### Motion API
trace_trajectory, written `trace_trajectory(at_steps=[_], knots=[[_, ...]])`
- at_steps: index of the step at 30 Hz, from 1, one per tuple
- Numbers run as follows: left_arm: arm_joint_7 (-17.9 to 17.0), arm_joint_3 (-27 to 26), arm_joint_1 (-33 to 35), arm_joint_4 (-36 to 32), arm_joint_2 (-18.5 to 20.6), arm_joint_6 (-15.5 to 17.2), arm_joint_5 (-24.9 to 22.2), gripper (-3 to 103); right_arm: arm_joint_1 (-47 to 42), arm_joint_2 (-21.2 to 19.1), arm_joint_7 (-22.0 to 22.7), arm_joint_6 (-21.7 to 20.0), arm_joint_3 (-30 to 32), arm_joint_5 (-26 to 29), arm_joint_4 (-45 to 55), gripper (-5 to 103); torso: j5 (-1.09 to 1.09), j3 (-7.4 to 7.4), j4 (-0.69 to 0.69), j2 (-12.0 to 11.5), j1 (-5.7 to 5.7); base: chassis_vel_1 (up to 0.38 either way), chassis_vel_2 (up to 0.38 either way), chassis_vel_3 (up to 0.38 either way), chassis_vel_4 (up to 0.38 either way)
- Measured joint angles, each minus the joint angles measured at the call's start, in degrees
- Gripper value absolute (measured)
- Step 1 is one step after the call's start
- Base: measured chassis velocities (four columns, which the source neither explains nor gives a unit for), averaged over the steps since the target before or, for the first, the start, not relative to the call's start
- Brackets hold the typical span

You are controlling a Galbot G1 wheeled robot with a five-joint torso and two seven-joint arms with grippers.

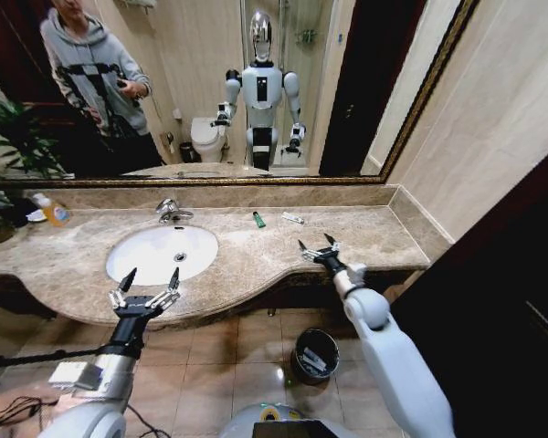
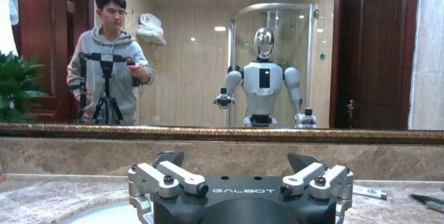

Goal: Pick up the trash from the sink and place it in the trash bin.

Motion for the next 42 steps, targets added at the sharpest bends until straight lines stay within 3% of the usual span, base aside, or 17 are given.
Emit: trace_trajectory(at_steps=[11, 15, 26, 34, 42], knots=[[0.0, 0.0, 0.0, 0.0, 0.0, 0.0, 0.0, 100, 11.0, 4.9, 1.5, -1.2, -8.3, -1.0, -9.1, 100, -0.03, -0.01, -0.01, 0.0, 0.0, 0.0, 0.0, 0.0, 0.0], [0.0, 0.0, 0.0, 0.0, 0.0, 0.0, 0.0, 100, 16.7, 8.8, 2.3, -1.5, -11.3, -1.1, -15.1, 100, -0.03, 0.0, -0.01, 0.0, 0.0, 0.0, 0.0, 0.0, 0.0], [0.0, 0.0, 0.0, 0.0, 0.0, 0.0, 0.0, 100, 24.0, 17.7, 3.0, -0.5, -11.3, -8.3, -29.8, 100, -0.02, -0.01, -0.01, 0.0, 0.0, 0.0, 0.0, 0.0, 0.0], [0.0, 0.0, 0.0, 0.0, 0.0, 0.0, 0.0, 100, 27.1, 18.7, 3.7, 1.9, -7.3, -14.8, -40.9, 100, -0.01, -0.01, -0.02, 0.0, 0.0, 0.0, 0.0, 0.0, 0.0], [0.0, 0.0, 0.0, 0.0, 0.0, 0.0, 0.0, 100, 28.7, 18.6, 4.0, 3.3, -5.8, -15.0, -44.3, 100, 0.0, -0.01, -0.01, 0.0, -0.01, 0.0, 0.0, 0.0, 0.0]])
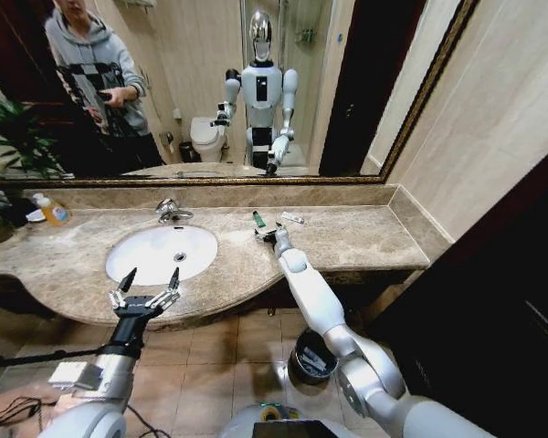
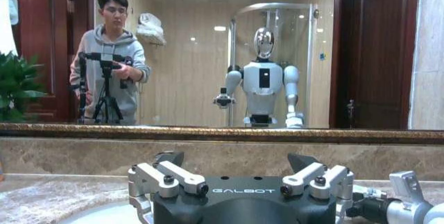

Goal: Pick up the trash from the sink and place it in the trash bin.

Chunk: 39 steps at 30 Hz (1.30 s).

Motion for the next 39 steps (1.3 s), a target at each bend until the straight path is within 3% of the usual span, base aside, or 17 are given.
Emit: trace_trajectory(at_steps=[15, 32, 38, 39], knots=[[0.0, 0.0, 0.0, 0.0, 0.0, 0.0, 0.0, 100, 0.9, -0.1, -0.9, 1.4, 2.0, -0.1, -1.4, 100, 0.0, 0.0, 0.0, 0.0, 0.0, 0.0, 0.0, 0.0, 0.0], [0.0, 0.0, 0.0, 0.0, 0.0, 0.0, 0.0, 100, 1.6, -0.1, -2.6, 3.0, -0.8, 0.8, -1.8, 100, 0.0, 0.0, 0.0, 0.0, 0.0, 0.0, 0.0, 0.0, 0.0], [0.0, 0.0, 0.0, 0.0, 0.0, 0.0, 0.0, 100, 3.6, -0.2, -3.0, 4.1, -0.8, -0.3, -4.8, 91, -0.01, 0.0, 0.0, 0.0, 0.0, 0.0, 0.0, 0.0, 0.0], [0.0, 0.0, 0.0, 0.0, 0.0, 0.0, 0.0, 100, 3.7, -0.1, -3.1, 4.2, -1.1, -0.4, -5.1, 83, 0.0, 0.0, 0.0, 0.0, 0.0, 0.0, 0.0, 0.0, 0.0]])
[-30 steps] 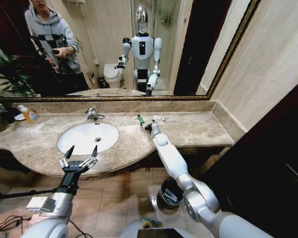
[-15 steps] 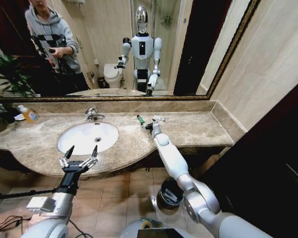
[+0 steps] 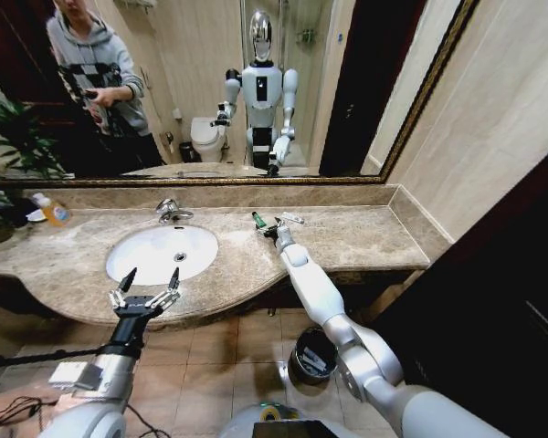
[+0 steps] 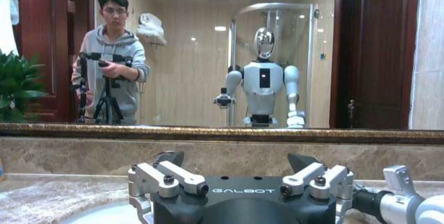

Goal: Pick up the trash from the sink and place it in the trash bin.

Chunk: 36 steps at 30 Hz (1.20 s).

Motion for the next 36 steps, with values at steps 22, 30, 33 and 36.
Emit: trace_trajectory(at_steps=[22, 30, 33, 36], knots=[[0.0, 0.0, 0.0, 0.0, 0.0, 0.0, 0.0, 100, 0.4, 0.0, -1.1, 1.2, -2.4, 0.4, -1.5, 23, 0.0, 0.0, 0.0, 0.0, 0.0, 0.0, 0.0, 0.0, 0.0], [0.0, 0.0, 0.0, 0.0, 0.0, 0.0, 0.0, 100, -1.4, 0.0, -1.0, 0.2, -3.4, 3.0, 3.0, 4, 0.0, 0.0, 0.0, 0.0, 0.0, 0.0, 0.0, 0.0, 0.0], [0.0, 0.0, 0.0, 0.0, 0.0, 0.0, 0.0, 100, -2.6, 0.0, -0.7, -0.5, -3.9, 4.5, 6.1, 1, 0.0, 0.0, 0.0, 0.0, 0.0, 0.0, 0.0, 0.0, 0.0], [0.0, 0.0, 0.0, 0.0, 0.0, 0.0, 0.0, 100, -4.3, 0.0, -0.1, -1.1, -4.6, 6.4, 10.3, 0, -0.01, 0.0, 0.0, 0.0, 0.0, 0.0, 0.0, 0.0, 0.0]])
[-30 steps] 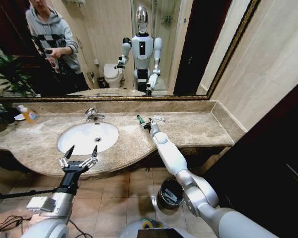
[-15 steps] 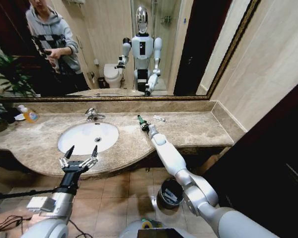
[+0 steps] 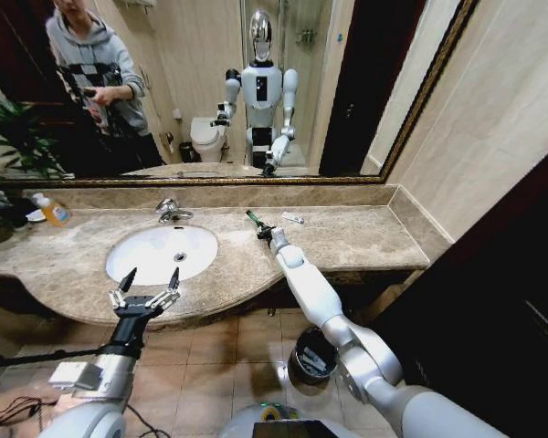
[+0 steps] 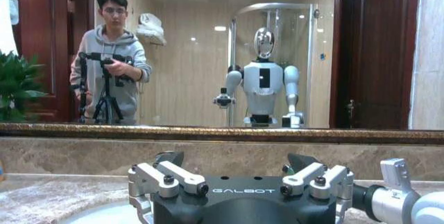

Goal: Pick up the trash from the sink and place it in the trash bin.

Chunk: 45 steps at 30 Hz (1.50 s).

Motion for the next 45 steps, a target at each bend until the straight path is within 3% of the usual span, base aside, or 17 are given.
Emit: trace_trajectory(at_steps=[3, 9, 14, 22, 26, 30, 35, 45], knots=[[0.0, 0.0, 0.0, 0.0, 0.0, 0.0, 0.0, 100, -1.5, 0.0, 0.3, -0.6, -0.5, 1.6, 3.6, 0, 0.0, 0.0, 0.0, 0.0, 0.0, 0.0, 0.0, 0.0, 0.0], [0.0, 0.0, 0.0, 0.0, 0.0, 0.0, 0.0, 100, -7.7, -6.3, 1.1, -0.4, 0.7, 4.2, 15.1, 0, 0.01, 0.0, 0.0, 0.0, 0.0, 0.0, 0.0, 0.0, 0.0], [0.0, 0.0, 0.0, 0.0, 0.0, 0.0, 0.0, 100, -17.8, -14.1, 1.9, -0.9, 6.5, 6.4, 26.0, 0, 0.04, 0.0, 0.0, 0.0, 0.0, 0.0, 0.0, 0.0, 0.0], [0.0, 0.0, 0.0, 0.0, 0.0, 0.0, 0.0, 100, -35.5, -20.1, 3.3, -1.1, 16.0, 7.9, 41.1, 0, 0.01, -0.01, -0.02, 0.0, -0.01, 0.0, 0.0, 0.0, 0.0], [0.0, 0.0, 0.0, 0.0, 0.0, 0.0, 0.0, 100, -42.5, -19.5, 3.4, -0.1, 19.4, 6.6, 45.6, 0, 0.02, -0.01, 0.01, 0.0, 0.0, 0.0, 0.0, 0.0, 0.0], [0.0, 0.0, 0.0, 0.0, 0.0, 0.0, 0.0, 100, -54.3, -16.1, 3.2, 3.0, 24.2, 3.0, 51.0, 0, 0.01, -0.01, -0.02, 0.0, -0.01, 0.0, 0.0, 0.0, 0.0], [0.0, 0.0, 0.0, 0.0, 0.0, 0.0, 0.0, 100, -57.1, -15.5, 2.6, 4.4, 23.7, 1.7, 51.6, 0, 0.02, -0.01, 0.02, 0.0, -0.01, 0.0, 0.0, 0.0, 0.0], [0.0, 0.0, 0.0, 0.0, 0.0, 0.0, 0.0, 100, -68.7, -9.5, 1.7, 12.1, 25.7, -2.9, 51.7, 0, 0.01, -0.01, 0.0, 0.0, 0.0, 0.0, 0.0, 0.0, 0.0]])
